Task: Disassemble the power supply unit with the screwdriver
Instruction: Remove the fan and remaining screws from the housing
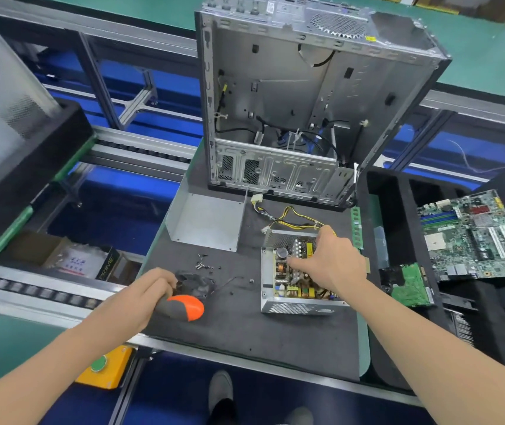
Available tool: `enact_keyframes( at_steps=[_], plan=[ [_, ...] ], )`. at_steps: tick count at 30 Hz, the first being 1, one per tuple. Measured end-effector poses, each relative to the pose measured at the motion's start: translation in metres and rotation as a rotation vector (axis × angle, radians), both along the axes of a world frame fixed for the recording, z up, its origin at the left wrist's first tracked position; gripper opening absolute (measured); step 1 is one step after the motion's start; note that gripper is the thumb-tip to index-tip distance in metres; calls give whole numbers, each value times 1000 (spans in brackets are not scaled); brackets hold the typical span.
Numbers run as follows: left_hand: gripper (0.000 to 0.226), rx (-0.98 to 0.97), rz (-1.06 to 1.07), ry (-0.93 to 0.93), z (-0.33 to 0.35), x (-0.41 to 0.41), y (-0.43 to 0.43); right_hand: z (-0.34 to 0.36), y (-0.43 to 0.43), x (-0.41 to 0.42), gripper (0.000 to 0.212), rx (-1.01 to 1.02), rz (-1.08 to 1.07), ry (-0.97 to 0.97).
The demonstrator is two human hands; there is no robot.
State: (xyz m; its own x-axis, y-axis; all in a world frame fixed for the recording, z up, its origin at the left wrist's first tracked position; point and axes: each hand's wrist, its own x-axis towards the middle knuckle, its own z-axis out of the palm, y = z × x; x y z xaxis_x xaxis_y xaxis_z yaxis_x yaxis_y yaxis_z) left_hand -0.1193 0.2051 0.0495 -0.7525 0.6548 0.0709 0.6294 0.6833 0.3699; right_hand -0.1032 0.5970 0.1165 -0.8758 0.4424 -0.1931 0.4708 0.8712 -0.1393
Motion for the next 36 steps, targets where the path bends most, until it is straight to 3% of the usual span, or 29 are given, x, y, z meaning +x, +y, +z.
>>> enact_keyframes(
  at_steps=[2,4,7,9,11,16,21,23,26,36],
  plan=[
    [22,-41,-65,-18,-12,3,-6,1,-1,0,82,7,-5,-7],
    [33,-17,-50,-105,-11,6,-8,2,-2,0,82,13,-8,-11],
    [60,5,-115,-93,-11,10,-11,3,-3,0,80,12,-12,-18],
    [64,28,-85,-96,-8,11,-8,5,-4,0,79,7,-11,-22],
    [64,116,-70,-1,-1,7,0,6,-4,1,79,7,-11,-24],
    [18,336,-5,240,44,-17,24,9,-5,1,81,-2,-4,-31],
    [36,402,162,406,80,-62,74,11,-5,2,82,-17,-4,-29],
    [43,334,244,331,82,-81,94,11,-5,3,81,-24,-7,-24],
    [36,296,386,154,72,-102,117,11,-4,5,81,-42,-5,-16],
    [28,139,360,-54,14,-107,123,7,2,5,82,-37,3,-10]
  ],
)
